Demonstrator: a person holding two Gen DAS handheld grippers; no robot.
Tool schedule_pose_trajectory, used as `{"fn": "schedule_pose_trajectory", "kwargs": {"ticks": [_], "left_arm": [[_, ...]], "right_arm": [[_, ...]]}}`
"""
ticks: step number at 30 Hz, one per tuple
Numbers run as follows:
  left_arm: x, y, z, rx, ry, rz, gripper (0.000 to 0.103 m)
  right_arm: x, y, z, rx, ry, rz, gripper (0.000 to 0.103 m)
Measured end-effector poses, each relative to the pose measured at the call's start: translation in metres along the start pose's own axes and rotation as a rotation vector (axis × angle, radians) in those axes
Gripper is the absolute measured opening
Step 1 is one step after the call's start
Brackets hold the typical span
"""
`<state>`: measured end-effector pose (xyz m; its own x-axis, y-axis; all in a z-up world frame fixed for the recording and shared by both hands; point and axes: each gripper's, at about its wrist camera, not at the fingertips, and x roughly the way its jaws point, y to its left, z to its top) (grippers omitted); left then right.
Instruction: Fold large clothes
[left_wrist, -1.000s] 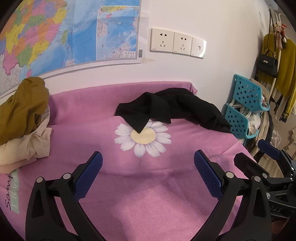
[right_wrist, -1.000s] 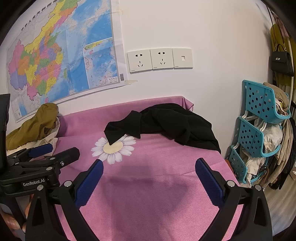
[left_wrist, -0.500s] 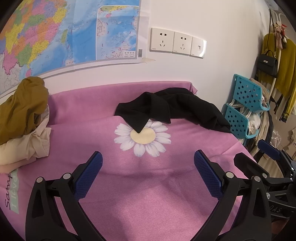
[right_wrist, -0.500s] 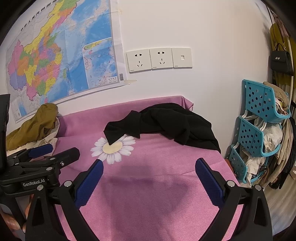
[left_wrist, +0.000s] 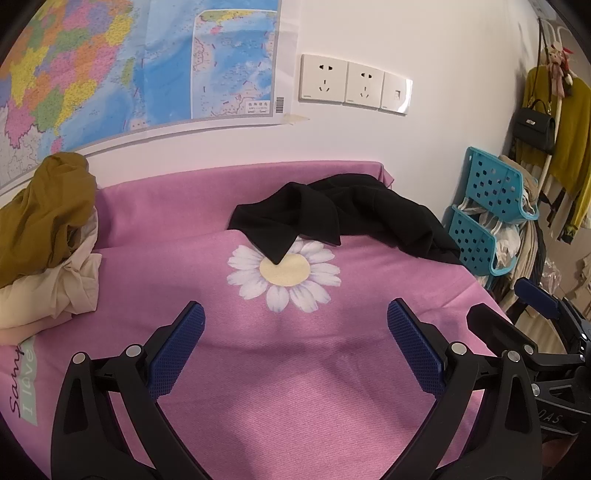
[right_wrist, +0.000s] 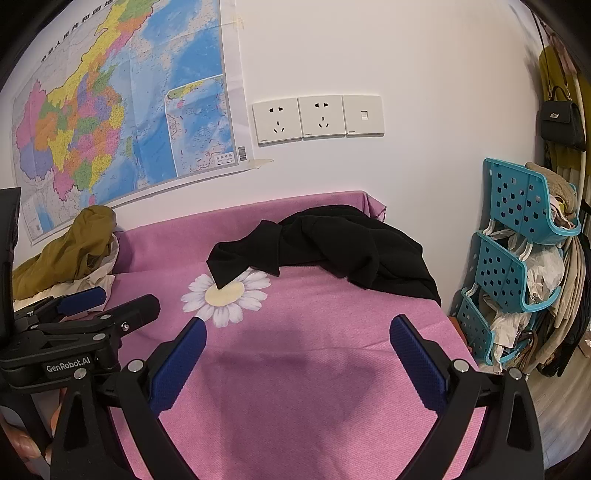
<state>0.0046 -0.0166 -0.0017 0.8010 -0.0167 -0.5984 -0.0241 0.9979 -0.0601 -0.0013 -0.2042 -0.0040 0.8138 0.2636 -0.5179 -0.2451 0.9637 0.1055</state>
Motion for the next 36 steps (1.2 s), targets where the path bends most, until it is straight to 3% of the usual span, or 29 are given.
{"fn": "schedule_pose_trajectory", "kwargs": {"ticks": [11, 20, 25, 33, 36], "left_arm": [[0.004, -0.001, 0.0, -0.001, 0.006, 0.001, 0.097], [0.03, 0.005, 0.009, -0.014, 0.064, -0.014, 0.097], [0.052, 0.017, 0.02, -0.025, 0.084, 0.019, 0.097], [0.084, 0.025, 0.035, -0.019, 0.113, 0.045, 0.097], [0.09, 0.029, 0.038, -0.017, 0.114, 0.058, 0.097]], "right_arm": [[0.005, 0.002, 0.004, -0.013, 0.004, 0.005, 0.097], [0.023, -0.004, 0.022, -0.065, -0.001, 0.004, 0.097], [0.06, -0.014, 0.052, -0.128, 0.016, -0.035, 0.097], [0.166, -0.006, 0.09, -0.301, 0.164, -0.033, 0.097], [0.202, -0.003, 0.097, -0.343, 0.18, -0.073, 0.097]]}}
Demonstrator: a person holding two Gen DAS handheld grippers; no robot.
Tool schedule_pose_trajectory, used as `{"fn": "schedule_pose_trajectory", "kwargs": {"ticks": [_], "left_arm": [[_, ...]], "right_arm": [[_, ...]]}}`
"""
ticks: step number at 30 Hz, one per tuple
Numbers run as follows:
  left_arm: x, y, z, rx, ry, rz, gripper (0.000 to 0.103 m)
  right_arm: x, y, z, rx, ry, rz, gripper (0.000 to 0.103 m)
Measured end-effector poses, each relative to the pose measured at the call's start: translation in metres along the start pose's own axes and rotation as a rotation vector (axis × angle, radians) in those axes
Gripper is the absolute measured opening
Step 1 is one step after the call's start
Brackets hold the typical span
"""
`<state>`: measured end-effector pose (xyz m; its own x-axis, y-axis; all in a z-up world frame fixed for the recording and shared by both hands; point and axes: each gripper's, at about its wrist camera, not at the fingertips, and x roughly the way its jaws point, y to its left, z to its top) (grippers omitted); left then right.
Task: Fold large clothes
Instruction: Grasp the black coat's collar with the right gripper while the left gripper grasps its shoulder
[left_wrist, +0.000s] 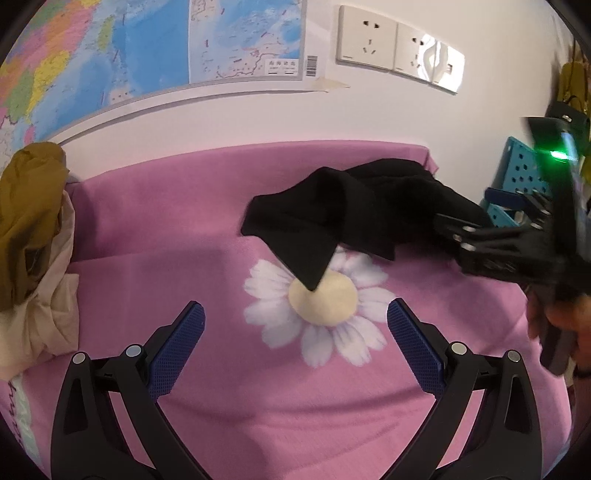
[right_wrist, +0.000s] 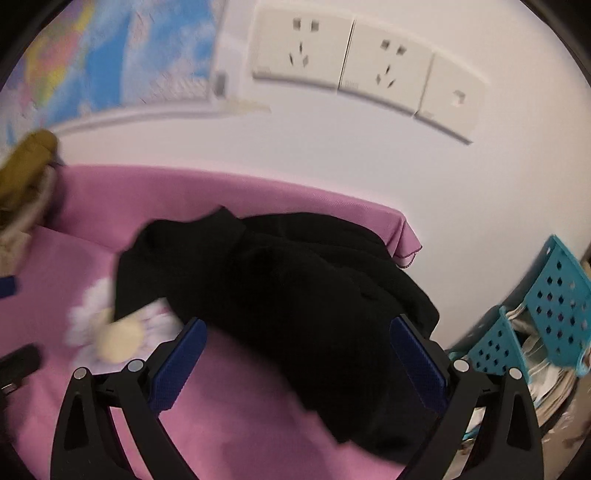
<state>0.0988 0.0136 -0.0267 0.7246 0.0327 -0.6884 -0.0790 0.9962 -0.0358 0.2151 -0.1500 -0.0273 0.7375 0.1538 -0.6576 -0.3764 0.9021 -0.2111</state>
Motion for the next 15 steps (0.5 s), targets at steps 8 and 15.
{"fn": "schedule_pose_trajectory", "kwargs": {"ticks": [8, 15], "left_arm": [[0.024, 0.022, 0.008, -0.02, 0.034, 0.036, 0.097], [0.038, 0.043, 0.016, -0.027, 0.036, 0.069, 0.097]], "right_arm": [[0.065, 0.004, 0.02, -0.12, 0.105, 0.101, 0.065], [0.033, 0.013, 0.024, -0.208, 0.03, 0.142, 0.011]]}}
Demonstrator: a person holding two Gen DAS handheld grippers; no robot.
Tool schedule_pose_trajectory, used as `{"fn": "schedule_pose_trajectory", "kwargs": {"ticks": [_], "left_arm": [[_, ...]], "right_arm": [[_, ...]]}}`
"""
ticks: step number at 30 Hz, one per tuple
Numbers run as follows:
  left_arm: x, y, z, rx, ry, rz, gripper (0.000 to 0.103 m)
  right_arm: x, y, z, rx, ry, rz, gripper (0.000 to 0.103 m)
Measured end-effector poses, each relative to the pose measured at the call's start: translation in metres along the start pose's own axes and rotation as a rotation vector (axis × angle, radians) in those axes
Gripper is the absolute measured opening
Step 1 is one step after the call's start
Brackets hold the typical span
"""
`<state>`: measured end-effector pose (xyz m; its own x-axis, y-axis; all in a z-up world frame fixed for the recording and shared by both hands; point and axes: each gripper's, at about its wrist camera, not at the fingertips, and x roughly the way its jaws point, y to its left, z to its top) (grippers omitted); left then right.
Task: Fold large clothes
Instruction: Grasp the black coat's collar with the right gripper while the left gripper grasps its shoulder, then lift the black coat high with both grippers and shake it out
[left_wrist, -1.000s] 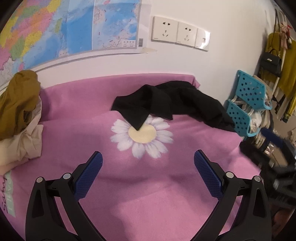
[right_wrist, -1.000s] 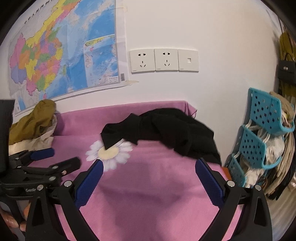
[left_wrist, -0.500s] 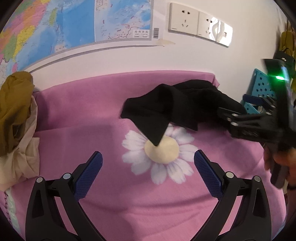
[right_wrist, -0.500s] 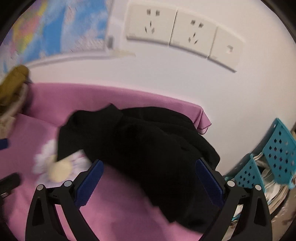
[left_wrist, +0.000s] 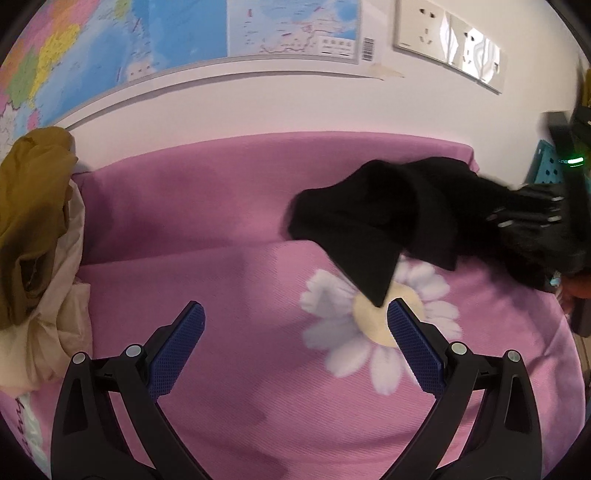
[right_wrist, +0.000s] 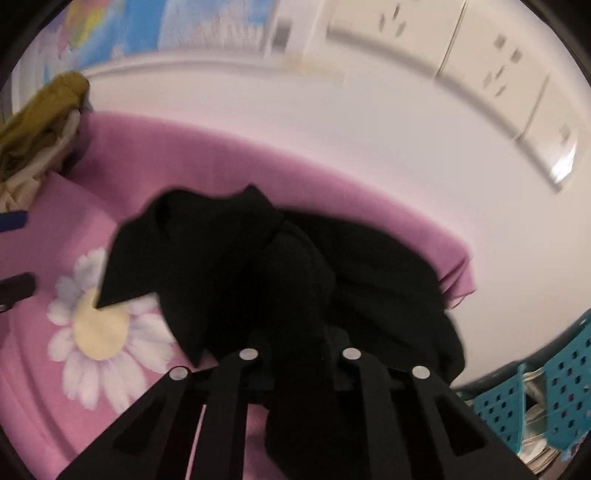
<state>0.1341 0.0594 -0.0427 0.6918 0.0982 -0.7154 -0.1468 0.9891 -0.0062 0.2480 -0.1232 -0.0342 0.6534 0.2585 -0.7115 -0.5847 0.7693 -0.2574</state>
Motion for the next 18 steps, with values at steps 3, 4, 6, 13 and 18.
{"fn": "schedule_pose_trajectory", "kwargs": {"ticks": [3, 4, 6, 13, 18], "left_arm": [[0.005, 0.009, 0.008, -0.003, -0.022, 0.009, 0.097], [0.006, 0.01, 0.011, -0.003, -0.032, 0.009, 0.097], [0.009, 0.011, 0.019, 0.003, -0.052, -0.009, 0.097], [0.028, -0.038, 0.059, 0.157, -0.116, -0.266, 0.097], [0.031, -0.098, 0.055, 0.328, -0.129, -0.601, 0.097]], "right_arm": [[-0.043, -0.023, 0.009, 0.081, -0.115, -0.015, 0.009], [-0.059, -0.032, 0.012, 0.109, -0.154, -0.028, 0.009], [-0.088, -0.056, 0.019, 0.169, -0.222, -0.05, 0.008], [-0.154, -0.145, 0.023, 0.36, -0.363, -0.123, 0.008], [-0.181, -0.16, 0.027, 0.366, -0.397, -0.147, 0.008]]}}
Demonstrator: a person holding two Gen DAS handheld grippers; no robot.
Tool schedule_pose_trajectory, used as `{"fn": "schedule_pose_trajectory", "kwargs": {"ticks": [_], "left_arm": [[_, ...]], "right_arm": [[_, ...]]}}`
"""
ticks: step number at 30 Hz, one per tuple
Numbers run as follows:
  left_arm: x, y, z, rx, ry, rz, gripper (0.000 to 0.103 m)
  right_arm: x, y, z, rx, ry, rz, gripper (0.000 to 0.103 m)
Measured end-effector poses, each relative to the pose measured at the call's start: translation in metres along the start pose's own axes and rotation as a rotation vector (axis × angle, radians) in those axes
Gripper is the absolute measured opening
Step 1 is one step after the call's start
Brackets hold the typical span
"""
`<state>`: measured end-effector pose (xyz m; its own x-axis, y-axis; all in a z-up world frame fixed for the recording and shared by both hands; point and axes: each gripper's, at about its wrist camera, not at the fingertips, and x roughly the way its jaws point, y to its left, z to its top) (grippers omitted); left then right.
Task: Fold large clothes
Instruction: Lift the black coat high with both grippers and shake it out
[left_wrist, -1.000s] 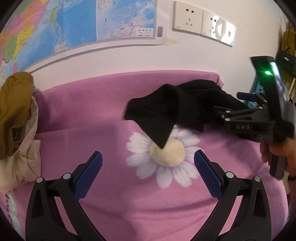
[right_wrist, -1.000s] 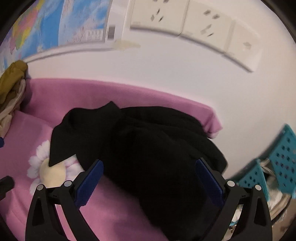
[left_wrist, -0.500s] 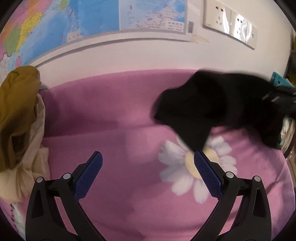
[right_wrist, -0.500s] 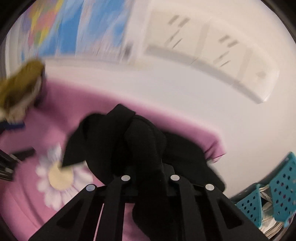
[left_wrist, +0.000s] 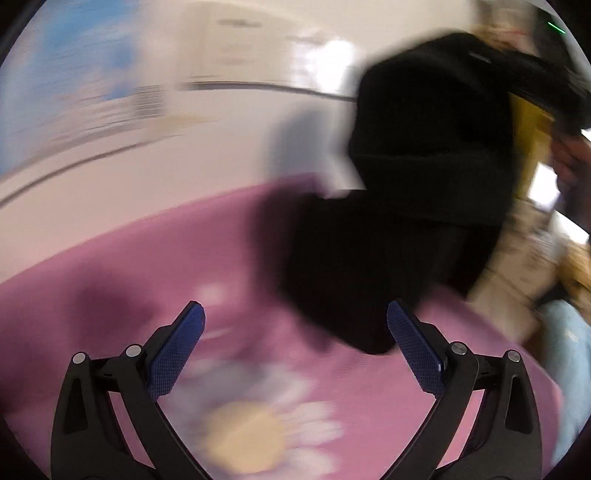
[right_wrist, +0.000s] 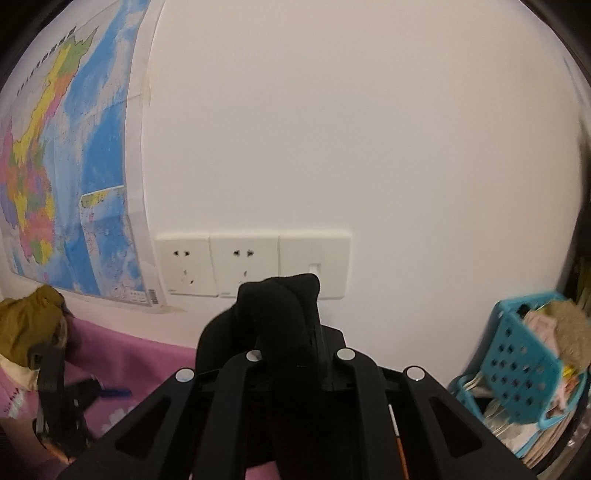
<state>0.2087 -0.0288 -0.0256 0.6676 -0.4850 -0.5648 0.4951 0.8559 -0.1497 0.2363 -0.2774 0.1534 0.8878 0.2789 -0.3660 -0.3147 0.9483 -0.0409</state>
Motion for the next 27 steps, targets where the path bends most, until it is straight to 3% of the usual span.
{"fn": "schedule_pose_trajectory", "kwargs": {"ticks": [3, 6, 8, 10, 11, 12, 13, 14, 15, 16, 21, 23, 27], "left_arm": [[0.015, -0.024, -0.005, 0.094, 0.01, -0.093, 0.097], [0.031, -0.036, -0.011, 0.168, 0.055, -0.131, 0.097], [0.043, -0.041, -0.008, 0.217, 0.072, -0.065, 0.097], [0.069, -0.039, 0.0, 0.204, 0.142, -0.016, 0.097], [0.083, -0.037, 0.004, 0.194, 0.176, 0.017, 0.091], [0.101, -0.031, 0.011, 0.174, 0.213, 0.06, 0.067], [0.11, -0.029, 0.014, 0.155, 0.233, 0.084, 0.051], [0.123, -0.022, 0.022, 0.114, 0.256, 0.095, 0.024], [0.128, -0.016, 0.028, 0.079, 0.261, 0.096, 0.008], [0.132, -0.006, 0.042, 0.021, 0.242, 0.092, 0.008], [0.118, -0.004, 0.116, -0.042, 0.07, 0.152, 0.005], [0.103, -0.012, 0.149, -0.035, -0.02, 0.189, 0.005], [0.069, -0.03, 0.213, -0.051, -0.136, 0.182, 0.005]], "right_arm": [[-0.001, 0.001, 0.005, 0.004, 0.008, -0.001, 0.008], [-0.005, -0.002, 0.007, 0.0, 0.002, -0.004, 0.008], [-0.005, -0.004, 0.005, 0.004, -0.001, 0.005, 0.008], [-0.006, -0.005, 0.004, 0.006, -0.007, 0.015, 0.008], [-0.007, -0.008, 0.003, 0.007, -0.01, 0.014, 0.008], [-0.007, -0.01, 0.003, 0.006, -0.014, 0.011, 0.008], [-0.007, -0.011, 0.003, 0.009, -0.014, 0.008, 0.008], [-0.008, -0.014, 0.004, 0.013, -0.015, 0.001, 0.008], [-0.008, -0.017, 0.004, 0.018, -0.013, -0.009, 0.008], [-0.01, -0.021, 0.005, 0.025, -0.011, -0.01, 0.008], [-0.039, -0.041, 0.026, 0.023, -0.052, -0.085, 0.008], [-0.062, -0.045, 0.044, 0.01, -0.095, -0.128, 0.008], [-0.124, -0.041, 0.083, -0.024, -0.212, -0.182, 0.008]]}}
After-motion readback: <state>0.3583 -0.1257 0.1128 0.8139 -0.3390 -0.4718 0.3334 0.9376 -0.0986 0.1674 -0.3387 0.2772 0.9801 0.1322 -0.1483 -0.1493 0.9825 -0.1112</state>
